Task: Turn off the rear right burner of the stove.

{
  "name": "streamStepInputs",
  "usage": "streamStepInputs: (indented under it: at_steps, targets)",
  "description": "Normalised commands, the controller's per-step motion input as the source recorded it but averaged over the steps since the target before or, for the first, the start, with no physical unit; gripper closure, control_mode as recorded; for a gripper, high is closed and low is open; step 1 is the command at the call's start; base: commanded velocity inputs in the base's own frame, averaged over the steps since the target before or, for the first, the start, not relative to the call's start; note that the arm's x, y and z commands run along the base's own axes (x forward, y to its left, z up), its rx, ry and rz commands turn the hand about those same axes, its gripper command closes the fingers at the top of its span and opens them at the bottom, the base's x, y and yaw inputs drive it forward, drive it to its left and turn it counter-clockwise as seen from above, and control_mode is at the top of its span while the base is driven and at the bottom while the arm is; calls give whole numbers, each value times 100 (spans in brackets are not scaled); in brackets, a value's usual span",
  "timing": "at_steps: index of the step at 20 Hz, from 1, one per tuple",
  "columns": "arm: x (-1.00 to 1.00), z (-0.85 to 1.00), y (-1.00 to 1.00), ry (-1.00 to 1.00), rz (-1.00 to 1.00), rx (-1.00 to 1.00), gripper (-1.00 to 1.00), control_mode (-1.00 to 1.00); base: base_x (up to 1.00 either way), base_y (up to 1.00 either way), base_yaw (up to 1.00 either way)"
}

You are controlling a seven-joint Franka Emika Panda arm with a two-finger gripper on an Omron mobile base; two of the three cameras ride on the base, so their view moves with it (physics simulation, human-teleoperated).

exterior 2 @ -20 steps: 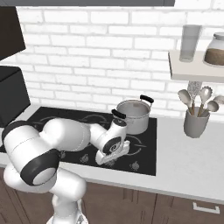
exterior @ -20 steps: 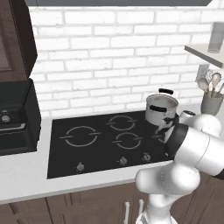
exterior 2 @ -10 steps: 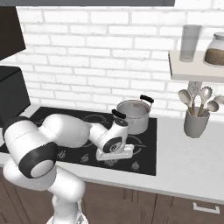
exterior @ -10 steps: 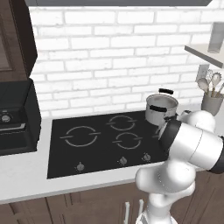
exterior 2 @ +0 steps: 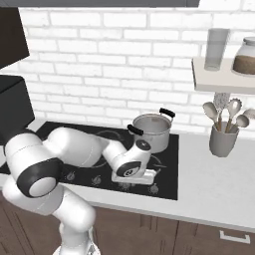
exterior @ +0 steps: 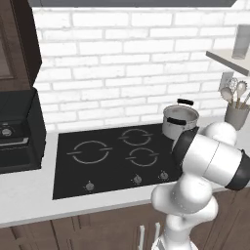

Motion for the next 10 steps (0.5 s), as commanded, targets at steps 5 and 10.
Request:
streamStepInputs:
  at_steps: [5,10]
  targets:
    - [-11,0,-3,0,-77,0,100,-100,0,0,0]
    - [-17,0,-4,0,-79,0,100,-100,0,0,0]
